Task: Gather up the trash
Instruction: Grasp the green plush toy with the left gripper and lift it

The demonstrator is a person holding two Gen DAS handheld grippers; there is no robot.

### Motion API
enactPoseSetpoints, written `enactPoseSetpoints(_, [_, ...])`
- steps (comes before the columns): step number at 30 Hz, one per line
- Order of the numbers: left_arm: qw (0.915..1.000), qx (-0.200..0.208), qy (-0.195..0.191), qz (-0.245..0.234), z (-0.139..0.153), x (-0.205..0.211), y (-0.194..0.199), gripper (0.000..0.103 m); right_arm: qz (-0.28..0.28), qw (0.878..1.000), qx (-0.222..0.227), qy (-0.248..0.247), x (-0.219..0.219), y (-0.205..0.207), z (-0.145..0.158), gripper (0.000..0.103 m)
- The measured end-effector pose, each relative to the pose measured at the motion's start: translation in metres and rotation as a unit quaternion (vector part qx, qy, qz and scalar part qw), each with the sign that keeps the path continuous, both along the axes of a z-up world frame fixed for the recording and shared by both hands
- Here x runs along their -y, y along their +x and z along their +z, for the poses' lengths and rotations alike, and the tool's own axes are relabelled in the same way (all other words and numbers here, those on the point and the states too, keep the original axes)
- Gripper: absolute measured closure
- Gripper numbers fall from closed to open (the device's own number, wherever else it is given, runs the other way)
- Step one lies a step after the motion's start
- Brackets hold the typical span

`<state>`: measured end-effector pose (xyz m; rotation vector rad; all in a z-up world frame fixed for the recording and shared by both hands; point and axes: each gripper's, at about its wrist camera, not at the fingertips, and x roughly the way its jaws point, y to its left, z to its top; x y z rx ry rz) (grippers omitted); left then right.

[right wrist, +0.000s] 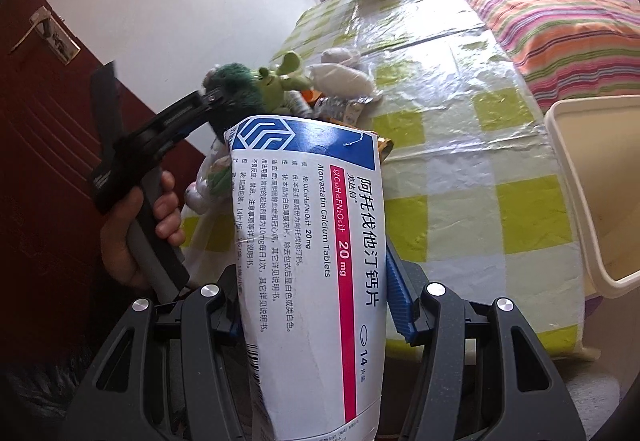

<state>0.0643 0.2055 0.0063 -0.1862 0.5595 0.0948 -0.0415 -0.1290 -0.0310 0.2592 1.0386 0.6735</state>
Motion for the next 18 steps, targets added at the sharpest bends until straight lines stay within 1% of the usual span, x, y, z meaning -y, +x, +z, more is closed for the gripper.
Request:
enactPoseSetpoints(4, [0.999,0.04,0.009,-0.015,0.017,0.014,-0.01,0.057,-0.025,0.999,0.026,-0.005,0.009,-0.001,0.007,0.05])
enactPoseSetpoints(6, [0.9979,0.055,0.011,-0.032,0.026,0.026,-0.012,0.057,-0.042,0.998,0.038,-0.007,0.016,-0.003,0.01,0.05])
enactPoseSetpoints(8, [0.997,0.059,0.008,-0.048,0.033,0.037,-0.012,0.057,-0.061,0.997,0.046,-0.007,0.025,-0.003,0.012,0.05])
enactPoseSetpoints(14, [0.9926,0.079,-0.017,-0.091,0.053,0.075,-0.004,0.056,-0.116,0.991,0.07,-0.023,0.051,-0.008,0.018,0.05])
enactPoseSetpoints(17, [0.9894,0.089,-0.045,-0.105,0.055,0.088,-0.004,0.056,-0.142,0.986,0.081,-0.038,0.062,-0.011,0.022,0.05])
enactPoseSetpoints(18, [0.989,0.09,-0.049,-0.107,0.054,0.091,-0.006,0.056,-0.15,0.984,0.085,-0.044,0.066,-0.012,0.023,0.05])
